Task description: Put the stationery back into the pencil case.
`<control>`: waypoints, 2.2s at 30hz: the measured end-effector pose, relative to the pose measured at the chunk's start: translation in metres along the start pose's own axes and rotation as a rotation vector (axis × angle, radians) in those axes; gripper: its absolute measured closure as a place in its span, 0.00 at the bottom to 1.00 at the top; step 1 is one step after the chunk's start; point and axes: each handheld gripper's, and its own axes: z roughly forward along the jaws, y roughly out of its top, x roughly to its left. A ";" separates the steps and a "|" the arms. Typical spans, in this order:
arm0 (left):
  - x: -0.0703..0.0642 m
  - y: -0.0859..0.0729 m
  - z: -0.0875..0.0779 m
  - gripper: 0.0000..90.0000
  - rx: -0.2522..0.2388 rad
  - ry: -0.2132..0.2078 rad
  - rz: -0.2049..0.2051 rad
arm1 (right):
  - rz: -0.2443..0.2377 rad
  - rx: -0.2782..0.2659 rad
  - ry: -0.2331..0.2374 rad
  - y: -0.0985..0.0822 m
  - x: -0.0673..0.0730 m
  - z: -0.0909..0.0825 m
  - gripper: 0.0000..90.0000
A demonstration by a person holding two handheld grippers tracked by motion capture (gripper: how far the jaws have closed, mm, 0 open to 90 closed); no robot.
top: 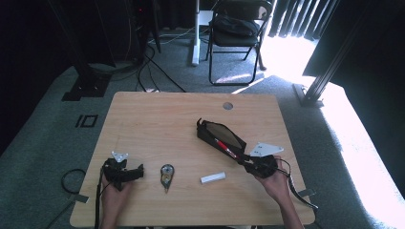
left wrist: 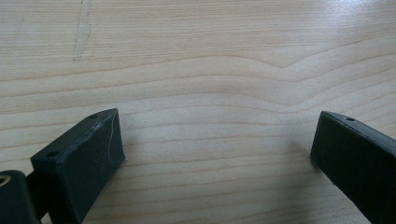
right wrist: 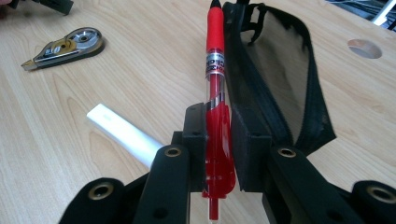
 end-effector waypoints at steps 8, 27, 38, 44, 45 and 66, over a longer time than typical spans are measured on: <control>0.000 0.000 0.000 0.03 -0.001 0.000 -0.001 | -0.011 -0.013 -0.011 0.005 -0.002 -0.007 0.85; 0.000 0.000 0.000 0.03 -0.001 0.000 -0.001 | -0.010 -0.029 -0.030 0.010 -0.008 -0.017 0.85; 0.000 0.000 0.000 0.03 -0.001 0.000 -0.001 | -0.014 -0.033 -0.043 0.013 -0.012 -0.020 0.85; 0.000 0.000 0.000 0.03 -0.001 0.000 -0.001 | -0.014 -0.041 -0.056 0.015 -0.015 -0.023 0.85; 0.000 0.000 0.000 0.03 -0.001 0.000 -0.001 | -0.014 -0.041 -0.056 0.015 -0.015 -0.023 0.85; 0.000 0.000 0.000 0.03 0.001 0.000 0.002 | -0.008 -0.060 -0.085 0.020 -0.028 -0.028 0.85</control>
